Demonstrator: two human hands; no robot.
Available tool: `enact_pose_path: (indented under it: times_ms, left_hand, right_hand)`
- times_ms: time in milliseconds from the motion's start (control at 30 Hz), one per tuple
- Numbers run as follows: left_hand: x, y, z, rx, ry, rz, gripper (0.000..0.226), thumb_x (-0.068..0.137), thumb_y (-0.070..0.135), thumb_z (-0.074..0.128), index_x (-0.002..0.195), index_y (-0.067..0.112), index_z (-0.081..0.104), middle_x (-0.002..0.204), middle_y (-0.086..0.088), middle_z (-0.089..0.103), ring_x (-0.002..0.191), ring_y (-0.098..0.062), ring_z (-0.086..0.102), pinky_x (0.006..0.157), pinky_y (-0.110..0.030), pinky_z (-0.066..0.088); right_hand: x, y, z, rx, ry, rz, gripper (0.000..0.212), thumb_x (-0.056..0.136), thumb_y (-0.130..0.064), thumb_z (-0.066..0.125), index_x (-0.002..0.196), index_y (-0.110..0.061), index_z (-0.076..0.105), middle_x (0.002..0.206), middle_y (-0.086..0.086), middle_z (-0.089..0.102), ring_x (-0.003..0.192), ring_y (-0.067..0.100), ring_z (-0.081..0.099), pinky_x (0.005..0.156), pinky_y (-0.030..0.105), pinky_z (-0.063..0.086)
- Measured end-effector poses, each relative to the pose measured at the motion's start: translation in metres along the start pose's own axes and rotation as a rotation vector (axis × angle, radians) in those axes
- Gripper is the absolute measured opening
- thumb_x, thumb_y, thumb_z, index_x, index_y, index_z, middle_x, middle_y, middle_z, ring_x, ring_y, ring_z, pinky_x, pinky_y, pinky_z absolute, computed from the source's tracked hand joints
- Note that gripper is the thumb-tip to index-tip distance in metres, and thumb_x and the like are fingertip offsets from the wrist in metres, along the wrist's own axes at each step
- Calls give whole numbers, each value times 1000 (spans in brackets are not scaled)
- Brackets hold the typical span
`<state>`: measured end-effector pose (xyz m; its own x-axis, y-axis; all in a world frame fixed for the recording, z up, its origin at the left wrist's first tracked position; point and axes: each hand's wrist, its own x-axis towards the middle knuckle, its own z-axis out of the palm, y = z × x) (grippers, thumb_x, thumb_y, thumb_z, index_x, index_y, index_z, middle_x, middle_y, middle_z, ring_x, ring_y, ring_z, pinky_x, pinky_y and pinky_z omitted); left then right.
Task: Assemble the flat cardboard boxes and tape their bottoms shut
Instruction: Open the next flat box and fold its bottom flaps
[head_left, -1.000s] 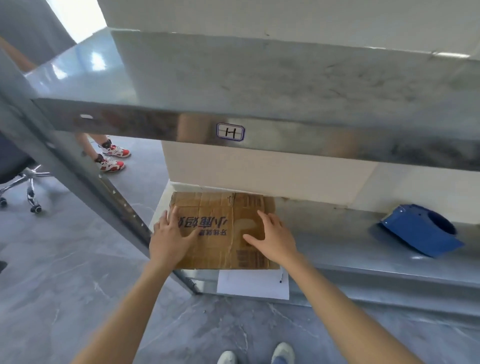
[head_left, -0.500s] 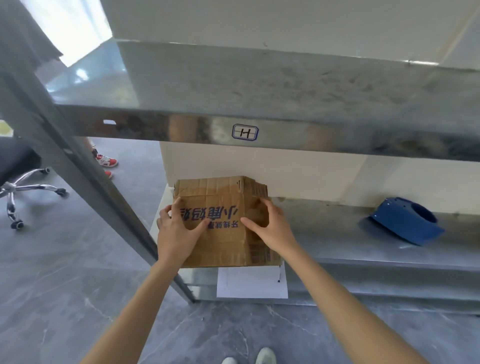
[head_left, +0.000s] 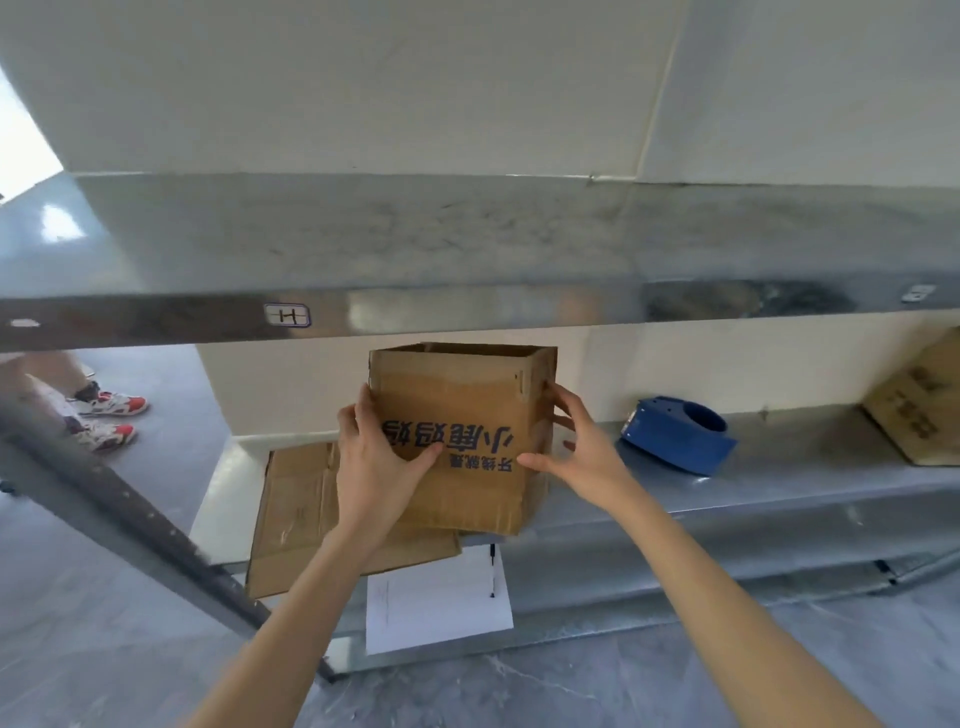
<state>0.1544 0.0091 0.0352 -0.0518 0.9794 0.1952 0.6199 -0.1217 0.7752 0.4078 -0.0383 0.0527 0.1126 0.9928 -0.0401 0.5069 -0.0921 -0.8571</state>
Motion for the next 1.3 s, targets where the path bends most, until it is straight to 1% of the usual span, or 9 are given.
enact_pose_path:
  times_ms: [233,367,533,733,833,900,1067,1200,1300]
  left_hand:
    - [-32,54,90,-139,-2,59,93,69,40,85,140,36,25,124,16,32,106,-12,52,79,-34,52]
    - [-51,73,130,-195,4,54,85,73,32,85,136,40,28,124,17,30,108,-11,50,89,-29,47]
    - [-62,81,142,-237,52,26,79,76,23,84,135,36,33,129,7,35,109,19,43,88,-16,43]
    - [-64,75,131,-299,18,-2,75,77,17,84,137,24,39,136,1,40,119,2,48,98,-31,51]
    - [-61,70,123,-288,12,-12,73,76,16,83,137,14,43,135,-3,42,123,-13,49,101,-38,51]
    - [-57,70,117,-279,-5,-12,66,78,19,82,133,12,47,134,-4,44,123,-19,50,101,-44,52]
    - [-45,68,105,-213,-83,61,53,80,27,79,126,13,57,138,2,40,126,-17,46,101,-43,51]
    - [-37,65,104,-216,-163,56,48,80,42,74,121,21,61,138,10,39,131,-14,39,106,-44,47]
    - [-31,65,102,-298,-184,28,35,80,52,64,109,32,62,134,13,41,130,-14,41,103,-45,50]
  right_hand:
    - [-2,63,-78,-58,-80,-31,91,75,-32,85,144,-40,27,134,-22,48,126,5,46,108,36,41]
    - [5,94,-101,-74,-92,-29,64,82,-24,80,132,-36,41,116,-25,56,117,6,54,108,43,45]
    - [10,108,-109,-51,-88,-76,69,89,-18,72,147,-29,36,128,-11,59,125,13,54,102,47,50]
    - [15,105,-107,-141,-71,-204,100,90,-21,72,149,-57,1,158,-10,30,128,17,53,101,42,51]
    - [16,102,-103,-194,-38,-274,100,87,-33,73,143,-67,-3,161,-16,19,123,3,50,99,33,51]
    - [13,101,-103,-138,3,-287,90,82,-49,72,139,-70,5,157,-16,27,123,-8,41,101,30,48]
    - [11,102,-105,-116,-14,-260,73,71,-77,60,136,-63,30,152,-23,33,131,-3,40,102,37,48]
    - [17,103,-102,-106,-67,-239,72,76,-77,54,135,-36,57,154,-32,22,135,-14,28,110,30,36]
    - [19,99,-104,-39,-76,-170,45,85,-67,50,118,-41,65,149,-34,29,137,-4,33,112,32,35]
